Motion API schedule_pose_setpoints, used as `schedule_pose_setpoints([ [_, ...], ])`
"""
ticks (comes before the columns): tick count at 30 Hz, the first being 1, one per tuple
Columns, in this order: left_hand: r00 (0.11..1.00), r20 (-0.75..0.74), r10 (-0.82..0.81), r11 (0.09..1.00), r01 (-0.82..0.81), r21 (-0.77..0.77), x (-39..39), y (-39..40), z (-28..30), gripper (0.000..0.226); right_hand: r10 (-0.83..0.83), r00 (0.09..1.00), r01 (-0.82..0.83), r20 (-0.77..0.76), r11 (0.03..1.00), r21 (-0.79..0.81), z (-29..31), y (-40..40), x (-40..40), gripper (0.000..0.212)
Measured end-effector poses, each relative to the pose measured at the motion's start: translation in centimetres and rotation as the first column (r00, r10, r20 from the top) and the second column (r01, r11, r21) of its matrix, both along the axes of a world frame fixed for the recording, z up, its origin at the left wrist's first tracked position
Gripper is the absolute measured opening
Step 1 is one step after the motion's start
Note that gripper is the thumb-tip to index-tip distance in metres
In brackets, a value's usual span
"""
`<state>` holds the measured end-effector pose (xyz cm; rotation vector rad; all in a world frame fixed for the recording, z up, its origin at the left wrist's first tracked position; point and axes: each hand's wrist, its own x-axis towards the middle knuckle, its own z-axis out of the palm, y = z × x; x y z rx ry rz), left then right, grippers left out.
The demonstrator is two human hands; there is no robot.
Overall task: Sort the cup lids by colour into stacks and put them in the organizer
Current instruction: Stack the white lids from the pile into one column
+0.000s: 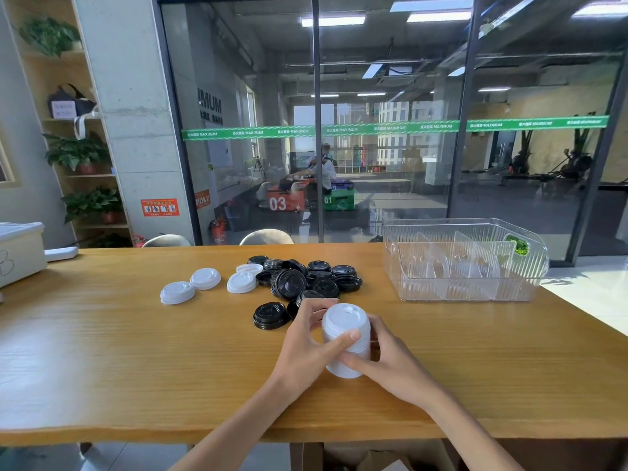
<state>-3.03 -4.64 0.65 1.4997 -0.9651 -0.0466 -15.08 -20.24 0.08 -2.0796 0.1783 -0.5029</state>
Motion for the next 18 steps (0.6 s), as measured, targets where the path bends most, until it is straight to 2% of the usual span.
schedule_pose_setpoints([
  [4, 1.0, 0.011, 0.021, 1.0, -0.021, -0.002, 0.11, -0.04, -0.09, 0.063, 0.009, 1.0, -0.009, -0.005, 1.0, -0.003, -0.1, -0.03, 0.08, 0.073],
  [11, 0.994, 0.106, 0.007, 0.996, -0.017, 0.086, 0.17, -0.04, 0.07, 0.065, 0.017, 1.0, -0.017, -0.009, 1.0, -0.016, -0.29, -0.21, 0.21, 0.068],
  [18, 0.997, 0.021, -0.078, 0.986, 0.074, 0.147, 0.14, 0.74, 0.18, 0.051, -0.004, 1.0, 0.003, -0.01, 1.0, -0.014, -0.17, 0.04, 0.22, 0.075],
])
